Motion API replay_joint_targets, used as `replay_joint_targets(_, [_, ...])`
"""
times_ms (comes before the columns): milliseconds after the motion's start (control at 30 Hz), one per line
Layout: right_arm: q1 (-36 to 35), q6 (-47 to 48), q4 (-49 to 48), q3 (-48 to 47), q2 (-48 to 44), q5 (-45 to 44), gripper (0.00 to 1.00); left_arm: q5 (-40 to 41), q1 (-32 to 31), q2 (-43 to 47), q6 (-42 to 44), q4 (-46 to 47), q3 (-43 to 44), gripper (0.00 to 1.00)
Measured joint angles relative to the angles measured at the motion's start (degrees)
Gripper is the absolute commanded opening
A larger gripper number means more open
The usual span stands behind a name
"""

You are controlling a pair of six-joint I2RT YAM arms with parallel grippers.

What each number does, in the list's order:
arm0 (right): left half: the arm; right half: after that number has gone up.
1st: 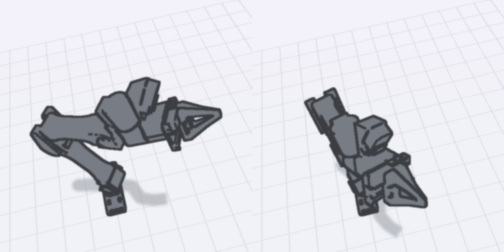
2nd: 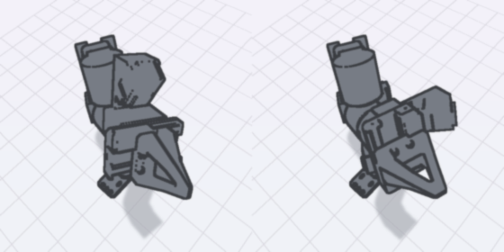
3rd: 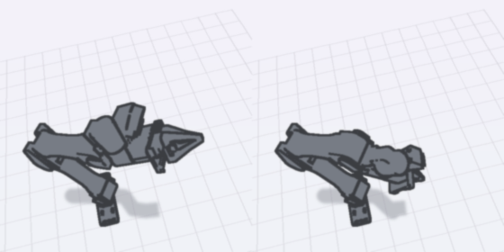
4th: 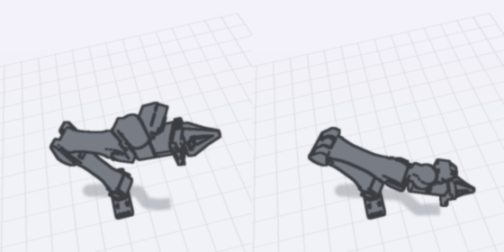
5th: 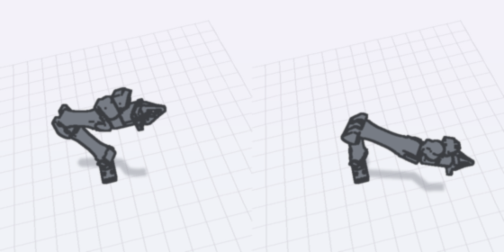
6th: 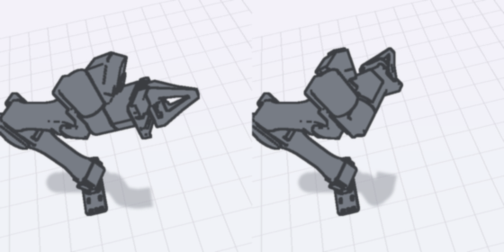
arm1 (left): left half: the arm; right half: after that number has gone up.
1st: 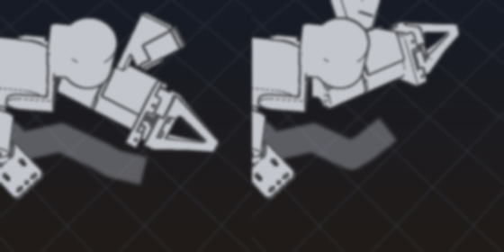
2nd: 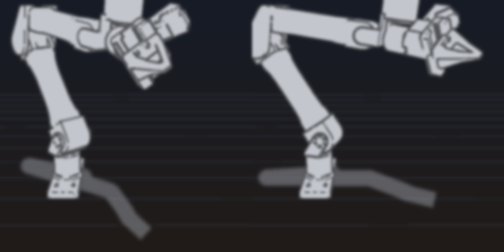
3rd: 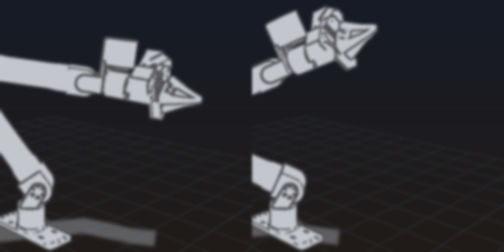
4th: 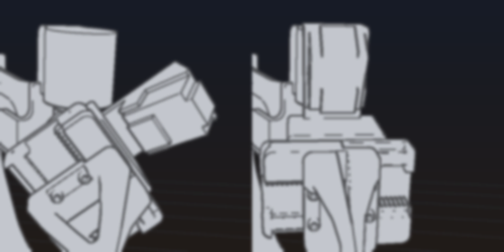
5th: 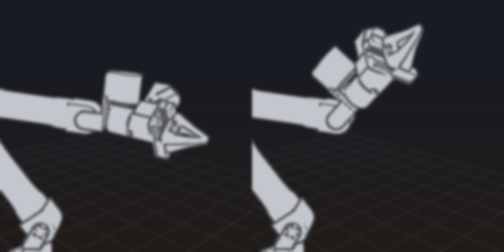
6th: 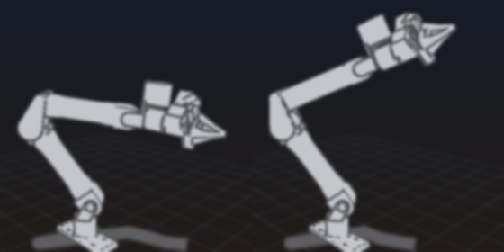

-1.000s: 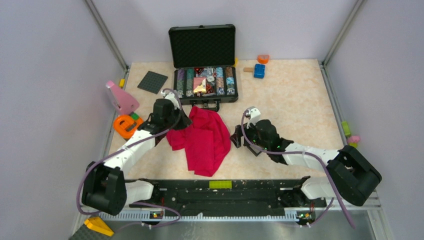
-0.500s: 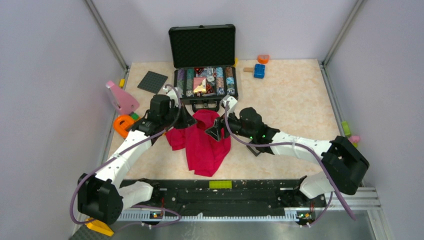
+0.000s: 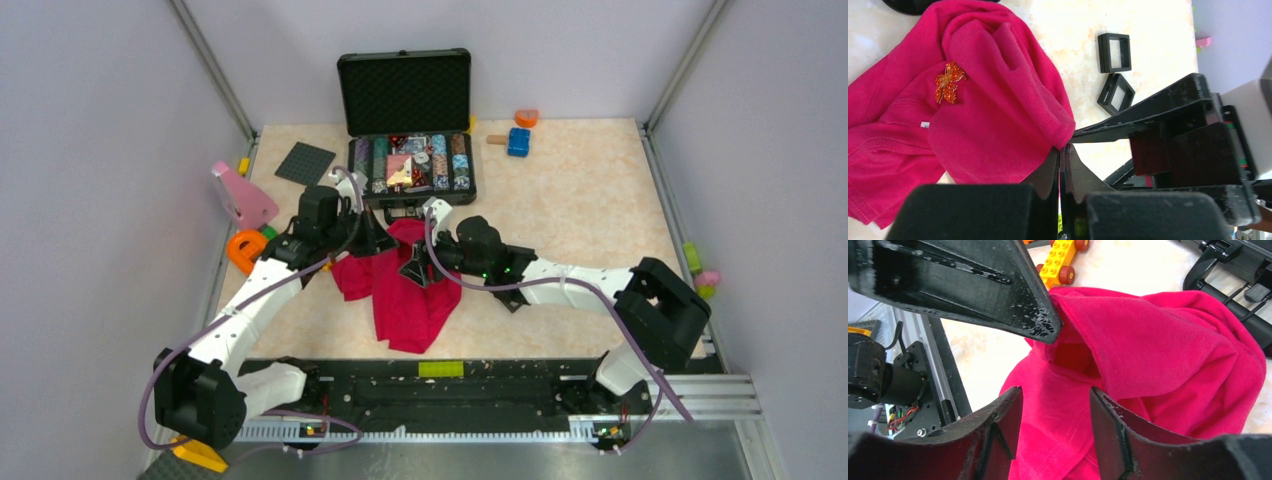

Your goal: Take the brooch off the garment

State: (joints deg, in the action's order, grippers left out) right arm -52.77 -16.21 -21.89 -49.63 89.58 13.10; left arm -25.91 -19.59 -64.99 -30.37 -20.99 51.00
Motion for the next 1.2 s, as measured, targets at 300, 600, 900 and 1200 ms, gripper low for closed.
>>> replay_joint_targets(300, [0.0,-0.57,-5.2,0.0,1.95,-1.14,0.46,-5.11,-0.04,0.0,-3.69,1.53,0.02,0.0])
replay_joint_targets(600, [-0.07,-2.56,-6.32,0.87,-0.09,-2.47,0.0,-7.72,-0.09,0.28,-5.6,2.69,1.33,0.79])
replay_joint_targets(900, [2.32,-5.4,9.4,6.54,-16.55,-7.21,0.0,-2.1,-0.09,7.93,-3.45,2.36,2.8,0.98])
replay_joint_targets(1200, [7.48,-8.76,28.61,6.86,-25.33,-10.05,0.0,14.49,-0.15,11.8,-0.96,-0.02,-5.88,0.98])
